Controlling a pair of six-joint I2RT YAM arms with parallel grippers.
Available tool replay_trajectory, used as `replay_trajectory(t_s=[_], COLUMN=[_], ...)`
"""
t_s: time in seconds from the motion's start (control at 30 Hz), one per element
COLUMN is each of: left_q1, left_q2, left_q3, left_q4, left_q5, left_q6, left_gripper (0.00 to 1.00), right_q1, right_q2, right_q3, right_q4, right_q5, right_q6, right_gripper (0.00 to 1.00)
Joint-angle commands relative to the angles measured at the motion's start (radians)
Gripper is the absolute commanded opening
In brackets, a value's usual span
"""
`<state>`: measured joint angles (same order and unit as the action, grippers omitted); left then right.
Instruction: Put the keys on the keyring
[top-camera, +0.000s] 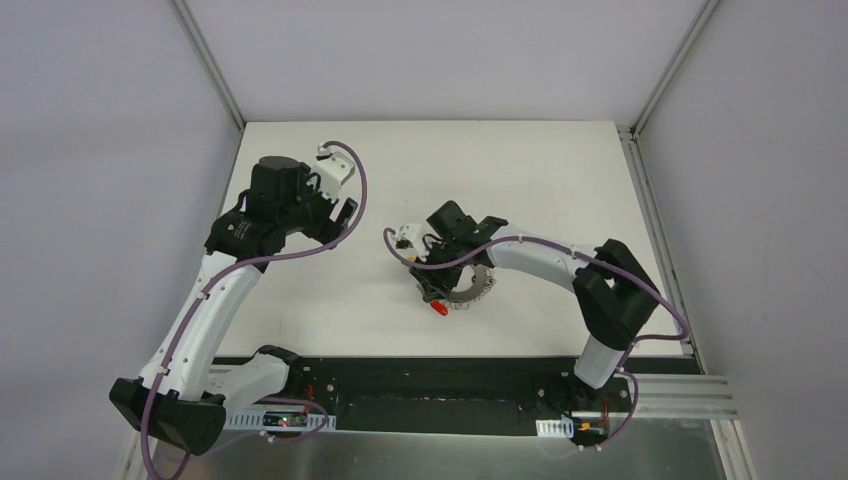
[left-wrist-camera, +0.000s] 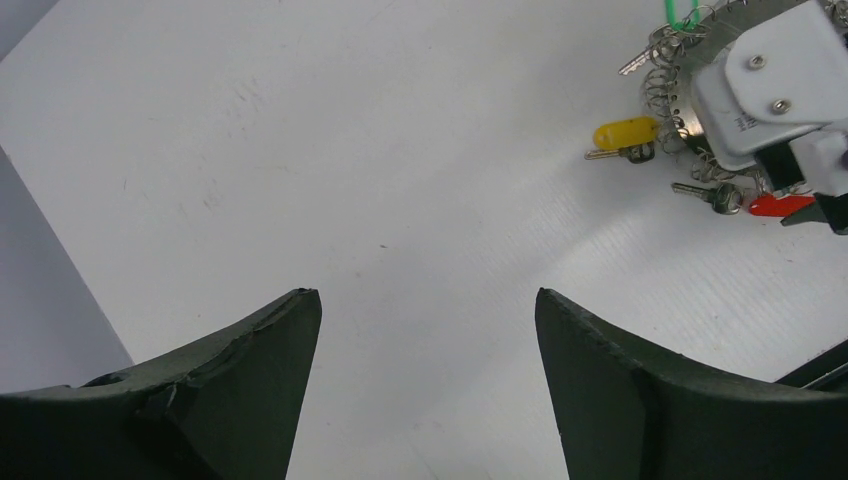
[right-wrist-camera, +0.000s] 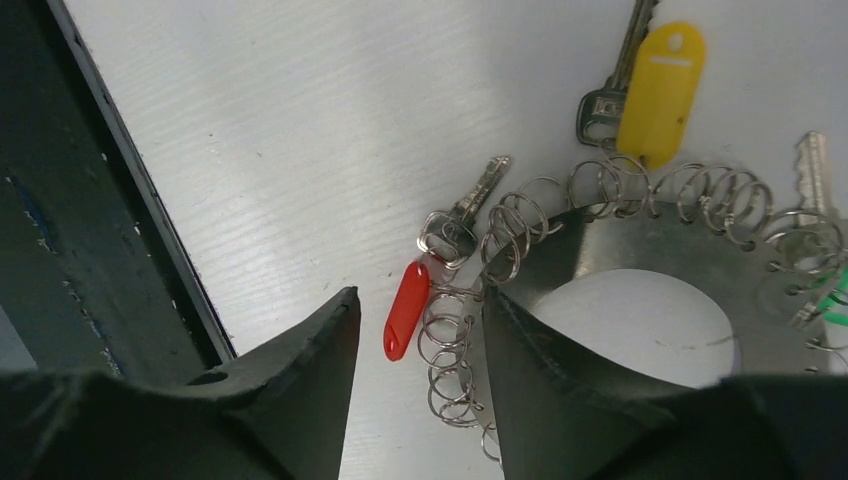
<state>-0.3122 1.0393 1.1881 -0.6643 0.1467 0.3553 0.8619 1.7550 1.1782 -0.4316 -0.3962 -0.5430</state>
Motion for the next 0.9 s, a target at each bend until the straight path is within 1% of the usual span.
replay_trajectory(t_s=[0.0,0.1,0.17,0.2,0.3,0.37,0.57,0.87], left_q1=[0.013,0.013,0.013,0.014,0.015,0.015,0.040,0.128], left_q2=[-0.010,-0.008,-0.008,-0.007,-0.011,-0.016,-0.038,-0.048], left_q3=[0.023,0.027,0.027,0.026,0.020,0.018,0.023,0.046], left_q4=[0.002,0.006,0.008,0.008,0.006,0.004,-0.014,-0.053], left_q5=[-0.022,-0.024,-0.020,-0.016,0.005,0.015,0.021,0.046], left_q6=[-0.011,-0.015,-0.015,-0.015,-0.010,-0.002,-0.006,-0.044], left_gripper=[0.81,0.81,0.81,0.81,0.80,0.80,0.80,0.80], right_q1=[-0.042,-0.074,-0.087,-0.089,-0.090,-0.089,-0.087,-0.045], right_q2=[-0.066,-0.062,-0.061,-0.061,-0.049,-0.034,0.013,0.078], right_q3=[0.002,0.000,-0.002,-0.003,0.005,0.024,0.085,0.150], right_q4=[-0.019,-0.003,-0.004,-0.007,-0.046,-0.099,-0.184,-0.246], right_q5=[-0.037,-0.042,-0.052,-0.055,-0.075,-0.104,-0.146,-0.093], right_q6=[-0.004,0.008,-0.014,-0.037,-0.145,-0.248,-0.412,-0.579], right_gripper=[0.51,0.51,0.50,0.49,0.41,0.39,0.41,0.44])
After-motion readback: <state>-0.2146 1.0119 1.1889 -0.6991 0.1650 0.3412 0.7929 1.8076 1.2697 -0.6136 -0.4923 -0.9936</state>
